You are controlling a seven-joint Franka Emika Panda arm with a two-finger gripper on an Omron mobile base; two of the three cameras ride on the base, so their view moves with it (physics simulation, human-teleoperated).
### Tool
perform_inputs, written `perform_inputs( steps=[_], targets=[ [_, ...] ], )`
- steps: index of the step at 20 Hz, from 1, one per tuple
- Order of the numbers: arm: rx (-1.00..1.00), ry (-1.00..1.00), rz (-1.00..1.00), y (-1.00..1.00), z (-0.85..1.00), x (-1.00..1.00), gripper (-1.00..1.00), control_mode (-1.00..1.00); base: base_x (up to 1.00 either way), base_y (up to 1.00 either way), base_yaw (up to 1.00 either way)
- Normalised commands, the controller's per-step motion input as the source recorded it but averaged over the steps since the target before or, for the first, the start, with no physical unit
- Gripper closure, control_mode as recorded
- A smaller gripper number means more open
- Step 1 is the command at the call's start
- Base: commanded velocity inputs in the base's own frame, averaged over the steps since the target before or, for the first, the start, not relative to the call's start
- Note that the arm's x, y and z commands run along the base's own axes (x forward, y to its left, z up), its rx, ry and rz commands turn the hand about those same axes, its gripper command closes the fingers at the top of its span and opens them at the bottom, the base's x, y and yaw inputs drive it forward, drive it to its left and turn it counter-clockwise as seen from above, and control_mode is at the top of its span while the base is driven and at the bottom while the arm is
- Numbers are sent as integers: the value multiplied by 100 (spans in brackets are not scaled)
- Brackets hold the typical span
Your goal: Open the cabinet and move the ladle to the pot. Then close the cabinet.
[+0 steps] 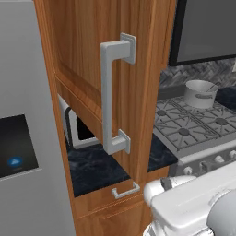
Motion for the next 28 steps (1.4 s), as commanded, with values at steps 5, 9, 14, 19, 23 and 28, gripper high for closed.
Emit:
perform_inputs(
  steps=[5, 9, 14, 19, 23, 28],
  targets=[
    [0, -21, 0, 43, -17, -9, -100, -100, 0, 0, 0],
    [0, -19, -2, 32, -12, 2, -100, -100, 0, 0, 0],
    [0, -20, -5, 28, -10, 11, -100, -100, 0, 0, 0],
    [0, -21, -11, 20, -14, 31, -100, -100, 0, 0, 0],
    [0, -19, -13, 11, -14, 42, -100, -100, 0, 0, 0],
    [0, -19, -14, 8, -13, 29, -100, -100, 0, 0, 0]
  ],
)
